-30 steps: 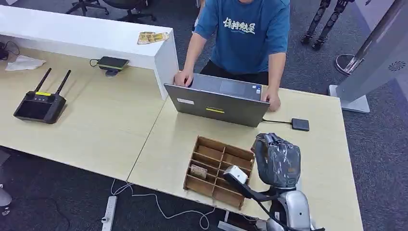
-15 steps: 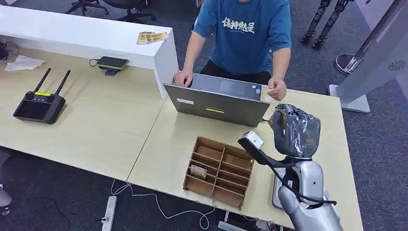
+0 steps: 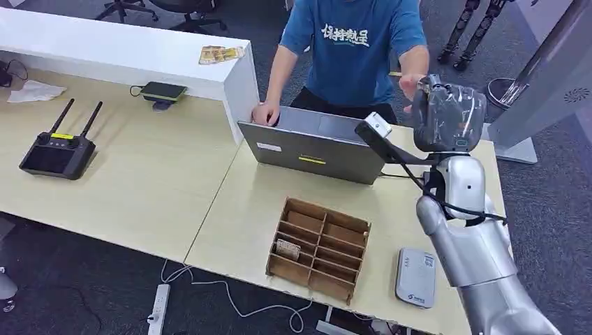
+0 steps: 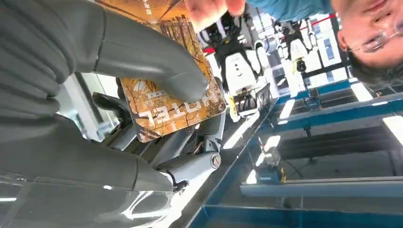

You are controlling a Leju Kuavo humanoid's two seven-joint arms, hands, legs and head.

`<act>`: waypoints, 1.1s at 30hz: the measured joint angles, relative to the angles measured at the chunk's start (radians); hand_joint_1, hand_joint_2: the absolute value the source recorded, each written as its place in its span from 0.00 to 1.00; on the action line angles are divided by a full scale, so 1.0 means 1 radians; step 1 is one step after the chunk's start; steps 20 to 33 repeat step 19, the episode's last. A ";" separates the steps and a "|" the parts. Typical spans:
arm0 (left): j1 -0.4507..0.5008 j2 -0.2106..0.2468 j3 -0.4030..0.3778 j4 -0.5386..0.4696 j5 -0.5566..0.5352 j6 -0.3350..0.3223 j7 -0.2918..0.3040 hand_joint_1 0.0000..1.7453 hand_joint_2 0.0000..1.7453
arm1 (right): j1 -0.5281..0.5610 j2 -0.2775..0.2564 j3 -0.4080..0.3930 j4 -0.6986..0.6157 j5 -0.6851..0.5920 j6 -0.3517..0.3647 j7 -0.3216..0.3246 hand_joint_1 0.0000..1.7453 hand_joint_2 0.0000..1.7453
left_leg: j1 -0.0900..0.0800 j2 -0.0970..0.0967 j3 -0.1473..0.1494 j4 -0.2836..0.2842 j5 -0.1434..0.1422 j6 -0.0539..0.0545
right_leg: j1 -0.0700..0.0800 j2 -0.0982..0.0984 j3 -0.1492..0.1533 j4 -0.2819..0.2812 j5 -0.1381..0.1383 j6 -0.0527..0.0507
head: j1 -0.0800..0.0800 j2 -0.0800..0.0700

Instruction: Pass the card to the sensor for recognition and then transmit it.

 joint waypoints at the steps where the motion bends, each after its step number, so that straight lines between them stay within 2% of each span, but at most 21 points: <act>1: 0.000 0.000 -0.002 0.000 -0.005 0.000 0.001 0.00 0.00 | -0.016 0.002 0.000 0.016 0.011 0.001 0.006 1.00 1.00 | 0.000 0.000 0.000 0.000 0.000 0.000 | 0.000 0.000 0.000 0.000 0.000 0.000 | 0.000 0.000; 9: 0.000 0.003 -0.018 0.000 -0.014 -0.003 0.009 0.00 0.00 | -0.125 0.026 0.001 0.141 0.053 0.008 0.037 1.00 1.00 | 0.000 0.000 0.000 0.000 0.000 0.000 | 0.000 0.000 0.000 0.000 0.000 0.000 | 0.000 0.000; 19: 0.000 0.005 -0.025 0.000 -0.017 -0.004 0.017 0.00 0.00 | -0.172 0.051 0.003 0.233 0.069 0.011 0.056 1.00 1.00 | 0.000 0.000 0.000 0.000 0.000 0.000 | 0.000 0.000 0.000 0.000 0.000 0.000 | 0.000 0.000; 33: 0.000 0.005 -0.025 0.000 -0.017 -0.004 0.017 0.00 0.00 | -0.172 0.051 0.003 0.233 0.069 0.011 0.056 1.00 1.00 | 0.000 0.000 0.000 0.000 0.000 0.000 | 0.000 0.000 0.000 0.000 0.000 0.000 | 0.000 0.000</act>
